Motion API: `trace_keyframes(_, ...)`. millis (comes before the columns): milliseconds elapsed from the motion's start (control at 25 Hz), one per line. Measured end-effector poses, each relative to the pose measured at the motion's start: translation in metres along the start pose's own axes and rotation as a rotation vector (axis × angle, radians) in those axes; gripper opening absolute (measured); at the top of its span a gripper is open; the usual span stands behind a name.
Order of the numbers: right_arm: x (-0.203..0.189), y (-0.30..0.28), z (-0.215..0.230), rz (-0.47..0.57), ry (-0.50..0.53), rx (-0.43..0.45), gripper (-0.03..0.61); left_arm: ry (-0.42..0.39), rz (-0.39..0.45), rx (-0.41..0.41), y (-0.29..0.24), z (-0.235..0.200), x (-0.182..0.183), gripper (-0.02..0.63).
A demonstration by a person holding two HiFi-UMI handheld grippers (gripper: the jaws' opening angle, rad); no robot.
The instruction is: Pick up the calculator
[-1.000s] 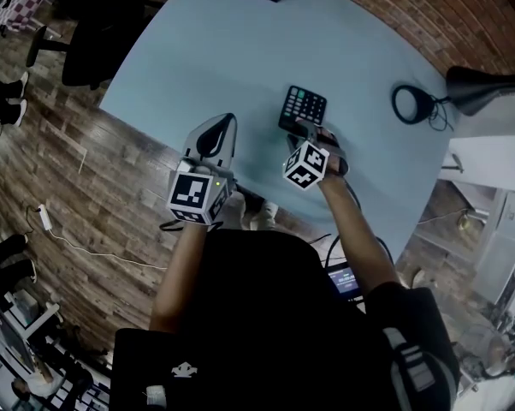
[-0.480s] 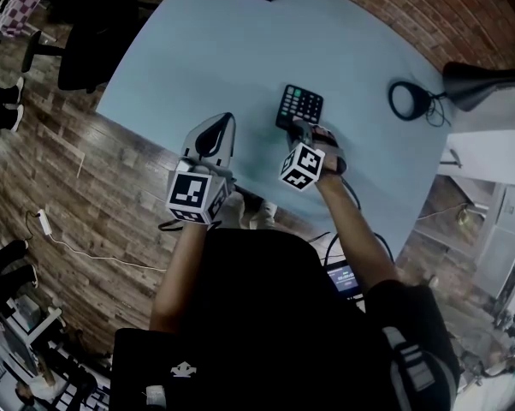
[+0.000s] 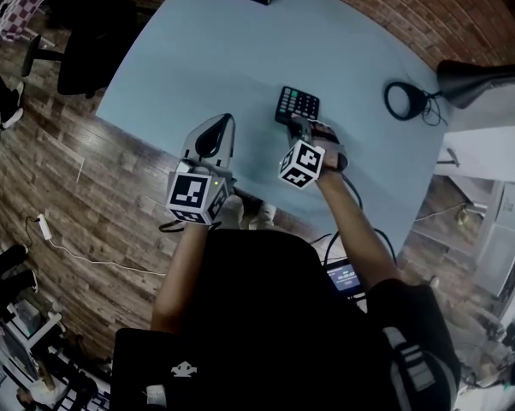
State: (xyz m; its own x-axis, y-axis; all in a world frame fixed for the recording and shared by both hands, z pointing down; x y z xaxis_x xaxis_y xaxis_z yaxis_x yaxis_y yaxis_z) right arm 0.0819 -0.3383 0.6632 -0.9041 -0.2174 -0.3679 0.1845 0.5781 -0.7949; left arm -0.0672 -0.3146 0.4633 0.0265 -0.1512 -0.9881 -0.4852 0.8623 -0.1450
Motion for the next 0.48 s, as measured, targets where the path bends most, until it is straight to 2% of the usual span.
trace_keyframes(480, -0.001, 0.018, 0.016, 0.007, -0.11, 0.012, 0.048, 0.027, 0.038, 0.014, 0.007, 0.001, 0.01, 0.003)
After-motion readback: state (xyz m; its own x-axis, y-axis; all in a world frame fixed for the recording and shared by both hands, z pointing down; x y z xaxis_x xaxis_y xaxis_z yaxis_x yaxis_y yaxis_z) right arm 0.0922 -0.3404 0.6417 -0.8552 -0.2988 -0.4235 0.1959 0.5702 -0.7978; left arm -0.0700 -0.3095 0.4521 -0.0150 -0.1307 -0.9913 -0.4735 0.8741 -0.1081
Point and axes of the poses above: the fingertips, and each gripper's own axes: y backward along the fingers, z to its right, x out of its top, the point moved 1 cm from there along y, backward along the fingers, and after that the axes turned 8 degrees about -y, right-handed, at the moved point
